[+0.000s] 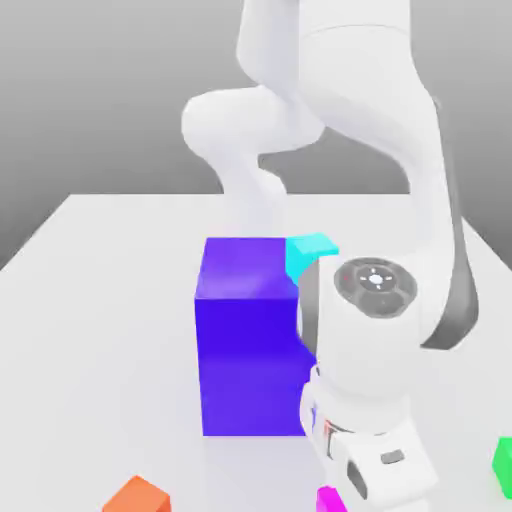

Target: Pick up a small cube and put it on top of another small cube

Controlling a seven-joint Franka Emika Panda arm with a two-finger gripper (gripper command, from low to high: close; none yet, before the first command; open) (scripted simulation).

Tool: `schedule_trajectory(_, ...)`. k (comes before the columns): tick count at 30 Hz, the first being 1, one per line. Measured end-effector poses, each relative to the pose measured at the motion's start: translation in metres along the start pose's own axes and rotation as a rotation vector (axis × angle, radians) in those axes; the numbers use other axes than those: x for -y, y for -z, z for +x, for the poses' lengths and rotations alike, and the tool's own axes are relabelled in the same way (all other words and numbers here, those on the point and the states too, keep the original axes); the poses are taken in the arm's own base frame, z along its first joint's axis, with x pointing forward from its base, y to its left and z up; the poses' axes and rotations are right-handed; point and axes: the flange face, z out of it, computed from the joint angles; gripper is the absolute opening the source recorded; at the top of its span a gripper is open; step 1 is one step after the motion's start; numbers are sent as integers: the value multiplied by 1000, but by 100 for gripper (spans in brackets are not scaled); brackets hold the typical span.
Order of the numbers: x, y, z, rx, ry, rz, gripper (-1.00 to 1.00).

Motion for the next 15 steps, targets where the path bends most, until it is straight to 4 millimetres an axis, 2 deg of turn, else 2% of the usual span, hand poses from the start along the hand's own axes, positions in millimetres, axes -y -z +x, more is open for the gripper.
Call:
schedule_trajectory(3,2,39,2,0,8,2,-100)
schedule_trajectory(6,43,61,62,-3,231,11,-100)
schedule_trajectory(9,98,80,119,-2,472,10,-100)
schedule_trajectory(11,137,78,156,0,635,3,-100)
schedule_trajectory(13,152,53,169,1,695,1,-100)
schedule_trajectory(14,155,42,170,1,705,2,100)
schedule_trajectory(15,155,42,170,1,705,2,100)
